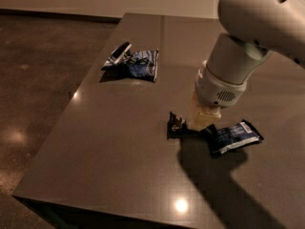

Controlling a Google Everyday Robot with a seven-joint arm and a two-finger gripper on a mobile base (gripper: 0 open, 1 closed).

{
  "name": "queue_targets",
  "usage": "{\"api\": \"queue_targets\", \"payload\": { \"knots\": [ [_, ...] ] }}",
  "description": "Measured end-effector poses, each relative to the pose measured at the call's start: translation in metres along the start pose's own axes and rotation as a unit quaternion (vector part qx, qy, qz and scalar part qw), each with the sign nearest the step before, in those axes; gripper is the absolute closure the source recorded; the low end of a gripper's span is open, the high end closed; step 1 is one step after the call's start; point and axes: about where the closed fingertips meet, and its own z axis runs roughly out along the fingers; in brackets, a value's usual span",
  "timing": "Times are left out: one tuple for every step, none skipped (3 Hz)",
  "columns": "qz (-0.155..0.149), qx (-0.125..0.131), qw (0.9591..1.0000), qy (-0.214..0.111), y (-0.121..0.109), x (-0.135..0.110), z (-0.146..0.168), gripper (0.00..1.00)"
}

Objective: Move rxbar chocolate near rxbar blueberry

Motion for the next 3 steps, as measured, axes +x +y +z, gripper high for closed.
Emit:
{"api": "queue_targets", "payload": {
  "knots": [
    [0.026, 0.01, 0.9995, 0.013, -0.017, 0.031, -0.011, 1.0],
    [0.036, 0.013, 0.999, 0.022, -0.022, 0.046, -0.018, 0.79],
    [0.036, 0.016, 0.999, 0.022, -0.023, 0.047, -0.019, 0.56]
  ]
}}
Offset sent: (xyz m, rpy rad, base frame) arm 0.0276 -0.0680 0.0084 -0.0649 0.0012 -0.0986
